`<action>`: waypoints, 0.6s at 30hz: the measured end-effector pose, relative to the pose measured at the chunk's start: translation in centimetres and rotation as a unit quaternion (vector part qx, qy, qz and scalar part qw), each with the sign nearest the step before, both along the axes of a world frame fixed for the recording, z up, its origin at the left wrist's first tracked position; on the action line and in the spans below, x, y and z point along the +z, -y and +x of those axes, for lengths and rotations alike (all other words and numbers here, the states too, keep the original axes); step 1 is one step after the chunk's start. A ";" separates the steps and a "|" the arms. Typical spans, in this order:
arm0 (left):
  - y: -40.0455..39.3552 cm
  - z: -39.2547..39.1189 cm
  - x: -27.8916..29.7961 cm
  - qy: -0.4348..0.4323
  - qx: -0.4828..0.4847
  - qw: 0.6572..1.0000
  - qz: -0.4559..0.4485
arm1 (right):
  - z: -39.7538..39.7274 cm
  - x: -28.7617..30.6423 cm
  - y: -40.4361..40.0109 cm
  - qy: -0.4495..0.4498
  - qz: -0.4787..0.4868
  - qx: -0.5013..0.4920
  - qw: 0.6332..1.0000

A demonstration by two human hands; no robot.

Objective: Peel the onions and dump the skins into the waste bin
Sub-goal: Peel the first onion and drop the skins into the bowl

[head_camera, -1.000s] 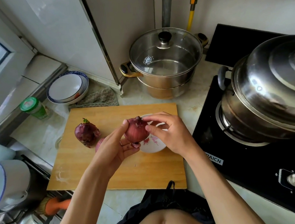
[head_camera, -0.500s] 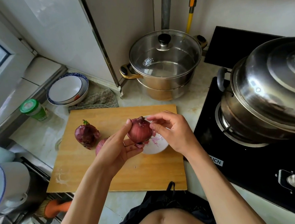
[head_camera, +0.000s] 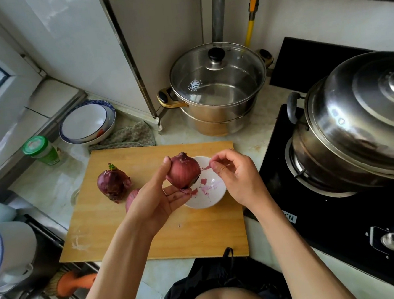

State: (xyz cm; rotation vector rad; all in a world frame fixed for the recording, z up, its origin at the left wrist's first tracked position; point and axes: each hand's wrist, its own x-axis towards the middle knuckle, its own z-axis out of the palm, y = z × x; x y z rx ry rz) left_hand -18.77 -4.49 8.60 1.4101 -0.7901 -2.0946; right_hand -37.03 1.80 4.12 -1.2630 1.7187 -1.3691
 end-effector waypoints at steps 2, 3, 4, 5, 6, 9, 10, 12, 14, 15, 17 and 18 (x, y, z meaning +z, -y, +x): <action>-0.1 0.1 0.1 -0.002 0.007 1.000 0.006 | -0.1 -0.1 -0.2 0.002 0.004 -0.017 1.000; -0.1 0.1 0.1 -0.002 0.014 1.000 0.009 | -0.2 -0.2 -0.3 0.003 0.007 -0.025 1.000; -0.1 0.2 0.2 -0.001 0.021 1.000 0.014 | -0.1 -0.3 -0.5 0.006 0.011 -0.033 0.999; -0.1 0.2 0.2 0.000 0.026 1.000 0.017 | -0.1 -0.5 -0.7 0.006 0.019 -0.043 0.999; -0.2 0.3 0.2 0.001 0.031 0.999 0.019 | 0.0 -0.6 -0.9 0.002 0.027 -0.051 0.998; -0.3 0.6 0.3 0.002 0.038 0.999 0.018 | 0.5 -0.7 -0.8 -0.041 0.057 -0.075 0.995; -0.3 0.7 0.3 0.002 0.038 0.999 0.016 | 0.7 -0.6 -0.6 -0.058 0.067 -0.078 0.993; -0.4 0.8 0.3 0.002 0.033 0.999 0.013 | 1.1 -0.5 -0.1 -0.092 0.082 -0.072 0.990; -0.5 0.9 0.2 0.006 0.027 1.000 0.010 | 1.5 -0.4 0.2 -0.113 0.084 -0.060 0.988; -0.5 1.0 0.1 0.007 0.022 1.000 0.008 | 1.7 -0.3 0.2 -0.115 0.080 -0.056 0.989; -0.4 1.1 -0.2 0.007 0.014 1.000 0.002 | 2.2 0.0 0.2 -0.103 0.070 -0.049 0.991; -0.3 1.2 -0.4 0.008 0.010 1.000 -0.001 | 2.4 0.3 0.1 -0.086 0.066 -0.043 0.993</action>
